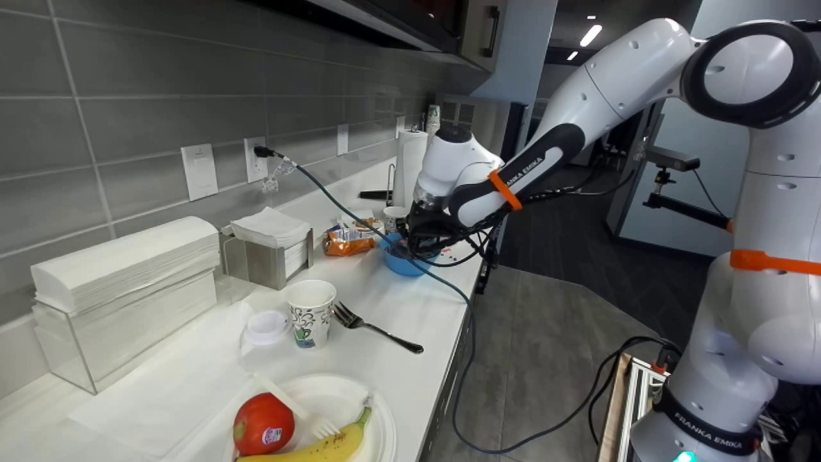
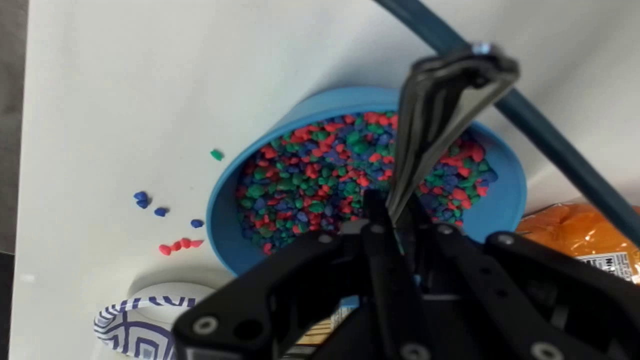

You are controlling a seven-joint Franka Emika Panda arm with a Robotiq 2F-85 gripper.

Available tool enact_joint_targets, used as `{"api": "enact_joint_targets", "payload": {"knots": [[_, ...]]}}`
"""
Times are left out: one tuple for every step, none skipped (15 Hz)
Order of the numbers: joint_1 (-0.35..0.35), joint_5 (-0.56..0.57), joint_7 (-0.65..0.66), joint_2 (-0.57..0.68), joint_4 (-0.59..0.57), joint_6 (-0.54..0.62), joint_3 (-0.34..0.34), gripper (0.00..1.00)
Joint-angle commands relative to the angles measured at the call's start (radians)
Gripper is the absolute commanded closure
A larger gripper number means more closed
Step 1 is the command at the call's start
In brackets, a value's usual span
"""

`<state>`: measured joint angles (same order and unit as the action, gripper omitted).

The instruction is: Take a scoop from the blue bowl using the spoon and empty it into the cup next to the blue bowl

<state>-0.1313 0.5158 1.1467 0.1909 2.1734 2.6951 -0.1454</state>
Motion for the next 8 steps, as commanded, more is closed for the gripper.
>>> {"api": "enact_joint_targets", "payload": {"knots": [[-0.021,0.056,0.067,-0.032,0.024,-0.017,0.001,0.97],[-0.024,0.065,0.077,-0.034,0.026,-0.019,0.002,0.97],[-0.028,0.077,0.092,-0.035,0.027,-0.020,0.002,0.97],[-0.031,0.095,0.111,-0.038,0.029,-0.022,0.001,0.97],[-0.032,0.109,0.129,-0.041,0.030,-0.024,0.002,0.97],[-0.032,0.123,0.146,-0.046,0.032,-0.028,0.002,0.97],[-0.029,0.130,0.159,-0.053,0.035,-0.036,0.005,0.97],[-0.028,0.144,0.177,-0.063,0.038,-0.049,0.006,0.97]]}}
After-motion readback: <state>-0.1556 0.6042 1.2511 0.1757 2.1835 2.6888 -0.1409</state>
